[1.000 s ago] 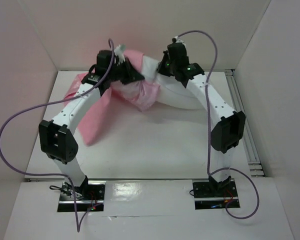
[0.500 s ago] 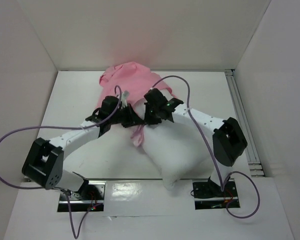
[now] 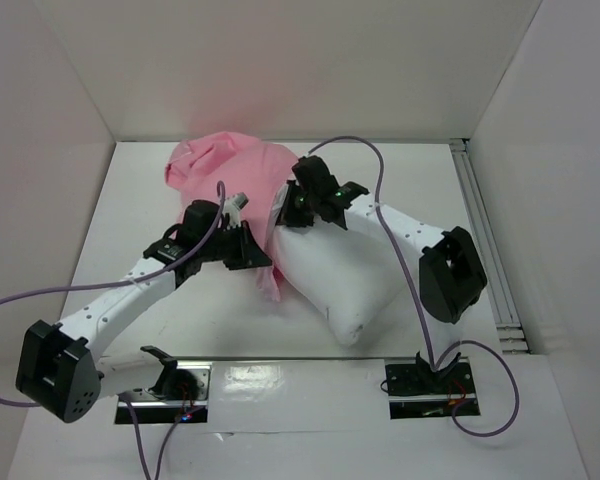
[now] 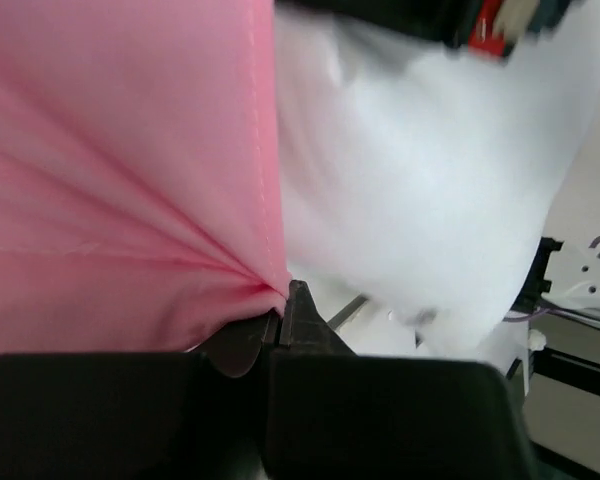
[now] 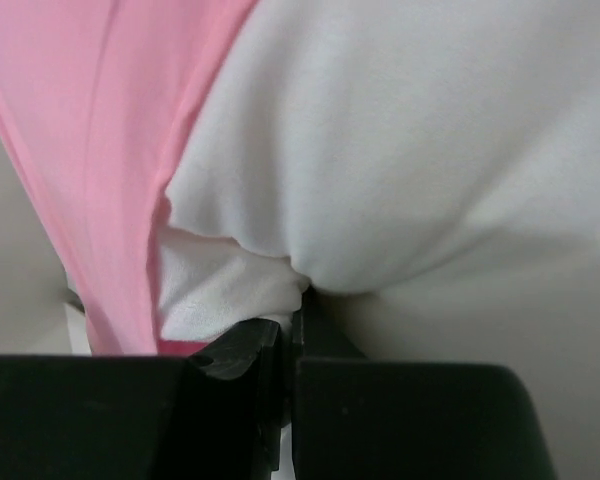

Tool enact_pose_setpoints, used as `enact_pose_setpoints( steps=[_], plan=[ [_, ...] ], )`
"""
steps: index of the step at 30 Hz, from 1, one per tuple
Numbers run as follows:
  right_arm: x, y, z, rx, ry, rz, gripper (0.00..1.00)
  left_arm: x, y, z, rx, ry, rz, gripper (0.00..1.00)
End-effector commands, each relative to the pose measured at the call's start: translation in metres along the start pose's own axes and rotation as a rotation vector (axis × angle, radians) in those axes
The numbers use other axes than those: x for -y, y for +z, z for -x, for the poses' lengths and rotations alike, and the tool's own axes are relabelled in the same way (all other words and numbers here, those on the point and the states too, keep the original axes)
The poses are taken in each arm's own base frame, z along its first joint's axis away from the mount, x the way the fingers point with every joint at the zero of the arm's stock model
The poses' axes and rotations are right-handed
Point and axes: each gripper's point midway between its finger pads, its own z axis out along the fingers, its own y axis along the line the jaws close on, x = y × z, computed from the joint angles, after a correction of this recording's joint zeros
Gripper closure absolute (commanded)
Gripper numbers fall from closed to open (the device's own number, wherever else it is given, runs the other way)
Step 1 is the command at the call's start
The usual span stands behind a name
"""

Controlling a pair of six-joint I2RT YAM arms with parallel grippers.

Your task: Put the pillow into the pillowcase

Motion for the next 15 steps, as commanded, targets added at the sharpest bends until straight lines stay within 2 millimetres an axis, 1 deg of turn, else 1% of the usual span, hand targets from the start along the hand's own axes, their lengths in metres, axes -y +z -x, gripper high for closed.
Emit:
enact_pose_setpoints(
  steps=[1,2,3,4,5,6,7,8,9,10,11,12,13,14,15],
  plan=[
    [-0.061,-0.004,0.081,0.235,0.019,0.210,1.00,0.019,-0.018,-0.053,-0.181,0.050,-0.086,1.00],
    [-0.064,-0.003,0.081,0.228,0.007,0.220,1.00,0.012,-0.020,-0.058,-0.192,0.048,-0.056,1.00],
    [-0.069,-0.005,0.080,0.217,-0.007,0.242,1.00,0.004,-0.024,-0.056,-0.187,0.046,0.013,1.00],
    [-0.070,-0.005,0.079,0.212,-0.022,0.247,1.00,0.003,-0.028,-0.049,-0.173,0.078,0.043,1.00],
    [-0.076,-0.016,0.082,0.222,-0.036,0.268,1.00,0.001,-0.033,-0.038,-0.142,0.090,0.082,0.96],
    [-0.075,-0.019,0.073,0.197,-0.046,0.251,0.90,0.004,-0.045,-0.015,-0.088,0.108,0.150,0.68],
    [-0.073,-0.025,0.072,0.193,-0.075,0.241,0.75,0.010,-0.052,-0.004,-0.060,0.135,0.167,0.41],
    [-0.075,-0.044,0.078,0.227,-0.093,0.232,0.61,0.012,-0.057,0.007,-0.046,0.166,0.195,0.25],
    [-0.059,-0.048,0.071,0.228,-0.106,0.149,0.45,0.031,-0.069,0.030,0.015,0.201,0.191,0.19],
    [-0.046,-0.056,0.071,0.244,-0.121,0.089,0.37,0.030,-0.073,0.040,0.038,0.214,0.230,0.16],
    [-0.035,-0.062,0.061,0.244,-0.161,0.024,0.31,0.031,-0.081,0.049,0.062,0.223,0.252,0.17],
    [-0.021,-0.085,0.073,0.319,-0.161,-0.060,0.26,0.034,-0.084,0.058,0.085,0.227,0.271,0.21],
    [0.000,-0.091,0.058,0.285,-0.168,-0.138,0.18,0.041,-0.095,0.079,0.167,0.244,0.300,0.33],
    [0.010,-0.103,0.058,0.304,-0.179,-0.180,0.14,0.037,-0.092,0.088,0.186,0.224,0.338,0.38],
    [0.020,-0.129,0.068,0.378,-0.170,-0.234,0.11,0.033,-0.092,0.096,0.208,0.223,0.373,0.40]
  ],
)
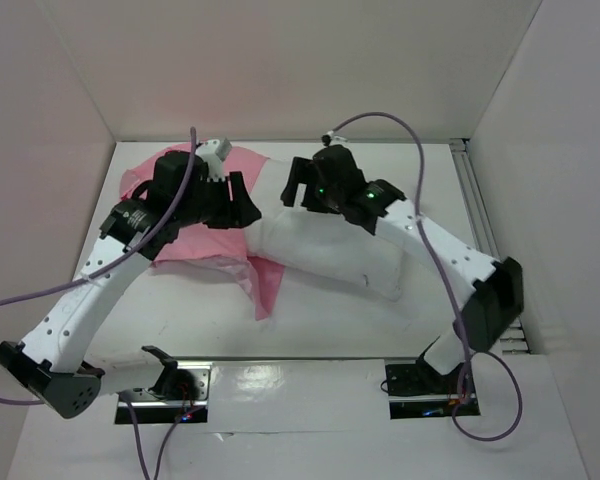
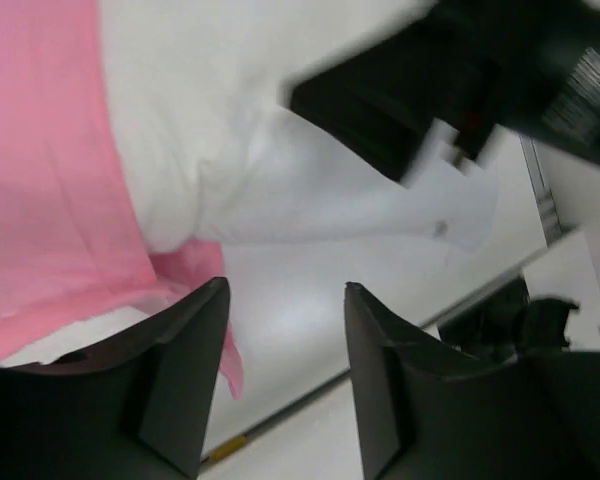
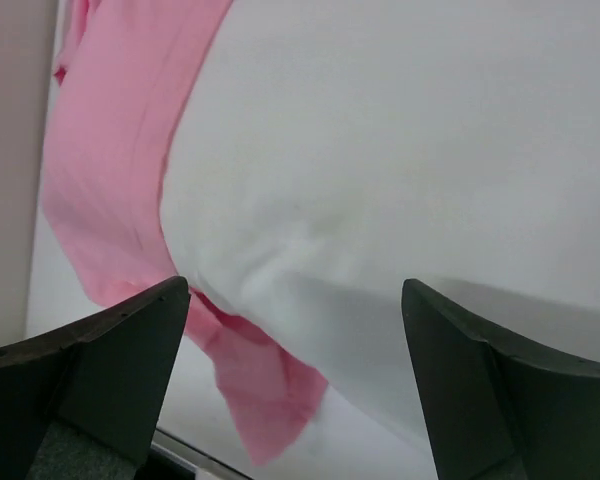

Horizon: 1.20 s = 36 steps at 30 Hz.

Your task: Put the pillow into the pillowcase

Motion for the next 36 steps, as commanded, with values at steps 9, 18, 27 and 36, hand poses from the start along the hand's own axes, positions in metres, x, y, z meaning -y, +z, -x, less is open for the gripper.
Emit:
enact_pose_setpoints(
  steps=[9,18,27,36],
  plan=[
    [0.197,-0.115,0.050,0.155,0.242,-0.436,0.00,-0.107,0.083,0.058,0.065,0.072,0.707,0.19],
    [0.250,-0.089,-0.007,0.017,0.435,-0.274,0.00,-0.137,0.103,0.059,0.035,0.147,0.951,0.32],
    [0.160,-0.034,-0.055,-0.156,0.343,0.228,0.42,-0.114,0.119,0.057,-0.031,0.184,0.808,1.00],
    [0.140,-0.031,-0.043,-0.134,0.253,0.222,1.00,-0.097,0.099,0.067,0.023,0.223,0.802,1.00]
  ],
)
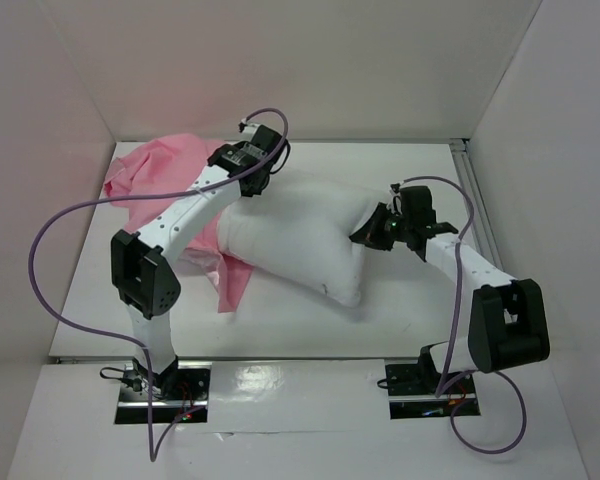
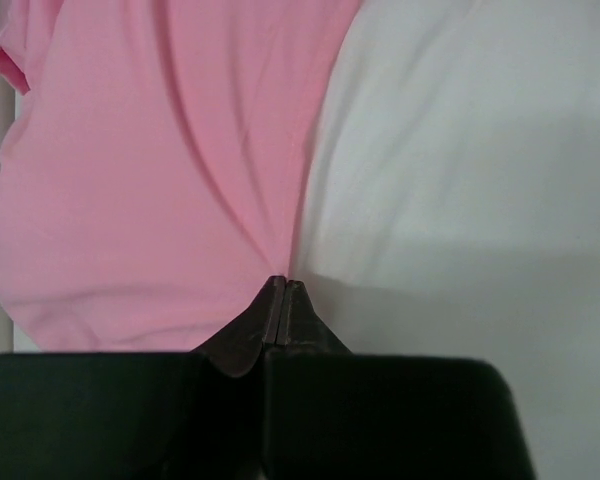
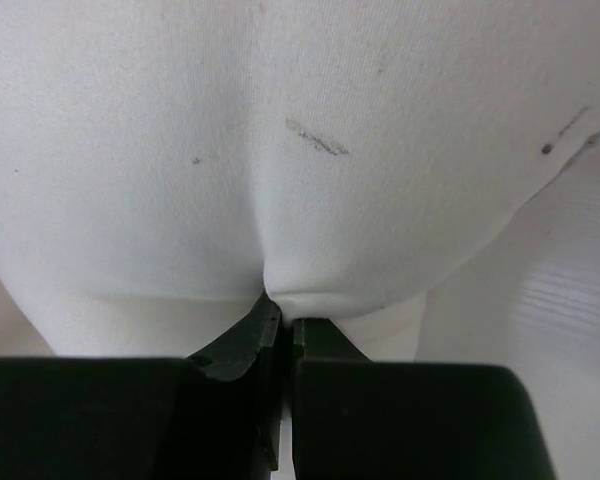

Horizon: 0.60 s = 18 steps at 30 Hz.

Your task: Put the pillow into the pillowcase

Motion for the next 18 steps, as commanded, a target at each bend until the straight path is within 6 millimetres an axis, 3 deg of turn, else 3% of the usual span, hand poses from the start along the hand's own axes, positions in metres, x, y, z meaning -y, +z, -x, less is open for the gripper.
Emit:
enact_pose_setpoints(
  steps=[1,3,5,8,9,10,11,12,13,15,16,17,18],
  plan=[
    [-0.038,-0.010,0.018,0.047,-0.104,0.121,1.00,0.010,-0.035,0.021,0.082,-0.053,-0.088,1.00],
    [-0.034,-0.013,0.019,0.059,-0.097,0.116,1.00,0.015,-0.043,0.023,0.088,-0.040,-0.133,1.00],
    [-0.048,-0.021,0.021,0.065,-0.079,0.184,1.00,0.030,-0.065,0.031,0.112,-0.013,-0.232,1.00],
    [-0.106,-0.034,0.044,0.116,-0.150,0.335,1.00,0.089,-0.127,0.049,0.146,0.008,-0.576,1.00],
    [-0.121,-0.037,0.049,0.115,-0.165,0.350,1.00,0.103,-0.170,0.073,0.207,-0.013,-0.735,1.00],
    [-0.160,-0.058,0.069,0.168,-0.224,0.413,1.00,0.110,-0.192,0.080,0.228,-0.009,-0.809,1.00],
    [-0.180,-0.067,0.071,0.176,-0.264,0.444,1.00,0.123,-0.212,0.083,0.243,0.005,-0.880,1.00],
    [-0.193,-0.082,0.081,0.232,-0.294,0.452,1.00,0.116,-0.246,0.101,0.310,-0.033,-0.958,1.00],
    [-0.216,-0.105,0.083,0.279,-0.350,0.488,1.00,0.126,-0.262,0.097,0.293,-0.031,-1.048,1.00],
    [-0.216,-0.117,0.086,0.320,-0.366,0.462,1.00,0.120,-0.280,0.097,0.313,-0.063,-1.111,1.00],
    [-0.206,-0.110,0.077,0.307,-0.380,0.433,1.00,0.122,-0.281,0.090,0.294,-0.060,-1.138,1.00],
    [-0.199,-0.108,0.069,0.304,-0.373,0.418,1.00,0.123,-0.277,0.082,0.264,-0.074,-1.134,1.00],
    [-0.187,-0.097,0.058,0.274,-0.357,0.394,1.00,0.128,-0.258,0.057,0.190,-0.057,-1.106,1.00]
  ],
)
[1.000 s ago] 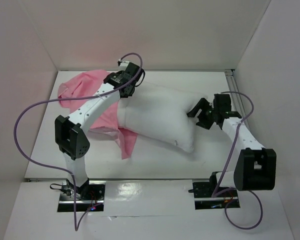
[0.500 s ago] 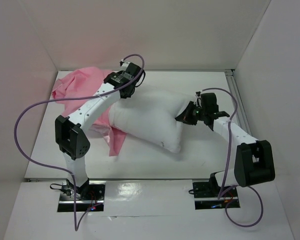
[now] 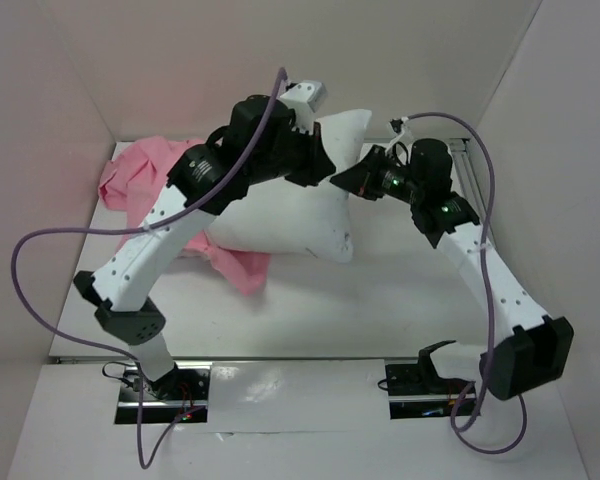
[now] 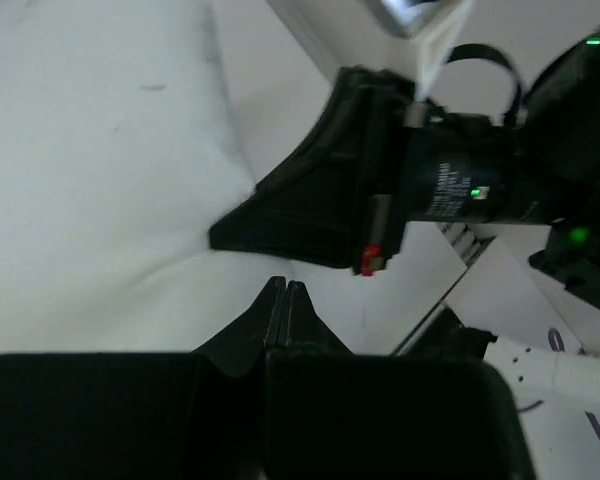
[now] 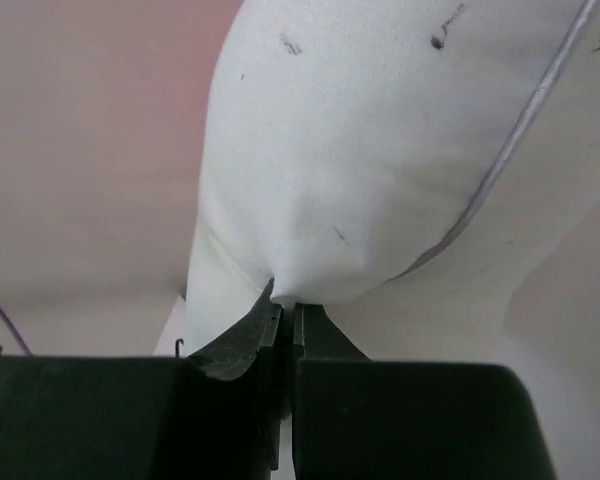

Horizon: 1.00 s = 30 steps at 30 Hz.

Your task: Put the pillow into the pillowcase

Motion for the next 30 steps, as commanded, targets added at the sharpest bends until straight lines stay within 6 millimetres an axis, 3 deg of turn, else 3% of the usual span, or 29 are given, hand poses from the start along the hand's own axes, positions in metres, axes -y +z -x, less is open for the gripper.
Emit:
enact_pose_setpoints(
  steps=[1,3,4,5,7,8,9,10,11,13,15,18,23,30],
  plan=[
    [0.016,-0.009,-0.048,-0.058,-0.007,-0.026,1.00,-0.015,0.011,-0.052,-0.148,-0.089,-0.012,1.00],
    [0.041,-0.008,-0.087,-0.127,0.030,-0.089,1.00,-0.041,0.016,-0.079,-0.200,-0.101,0.105,1.00],
    [0.056,-0.010,-0.121,-0.189,0.039,-0.124,1.00,-0.047,0.006,-0.080,-0.202,-0.097,0.143,1.00],
    [0.060,-0.016,-0.130,-0.195,0.030,-0.141,1.00,-0.056,0.004,-0.082,-0.204,-0.092,0.188,1.00],
    [0.074,-0.024,-0.156,-0.242,0.015,-0.182,1.00,-0.089,-0.012,-0.059,-0.121,-0.084,0.355,1.00],
    [0.078,-0.027,-0.159,-0.249,0.005,-0.196,1.00,-0.113,-0.020,-0.059,-0.129,-0.080,0.456,0.97],
    [0.077,-0.030,-0.159,-0.250,-0.007,-0.194,1.00,-0.127,-0.025,-0.057,-0.118,-0.054,0.540,0.84],
    [0.081,-0.034,-0.165,-0.278,-0.023,-0.209,1.00,-0.157,-0.037,-0.047,-0.067,-0.023,0.714,0.65],
    [0.083,-0.037,-0.165,-0.278,-0.036,-0.218,1.00,-0.174,-0.036,-0.054,-0.086,0.020,0.805,0.40],
    [0.085,-0.040,-0.166,-0.291,-0.051,-0.238,1.00,-0.210,-0.046,-0.054,-0.072,0.100,1.021,0.17],
    [0.087,-0.040,-0.162,-0.284,-0.076,-0.250,1.00,-0.239,-0.041,-0.069,-0.148,0.178,1.159,0.06],
    [0.087,-0.040,-0.162,-0.292,-0.072,-0.256,1.00,-0.263,-0.034,-0.078,-0.195,0.228,1.271,0.04],
    [0.088,-0.042,-0.166,-0.307,-0.071,-0.267,1.00,-0.295,-0.014,-0.115,-0.353,0.280,1.319,0.05],
    [0.092,-0.041,-0.165,-0.306,-0.080,-0.287,1.00,-0.328,-0.024,-0.119,-0.380,0.225,1.411,0.22]
  ],
)
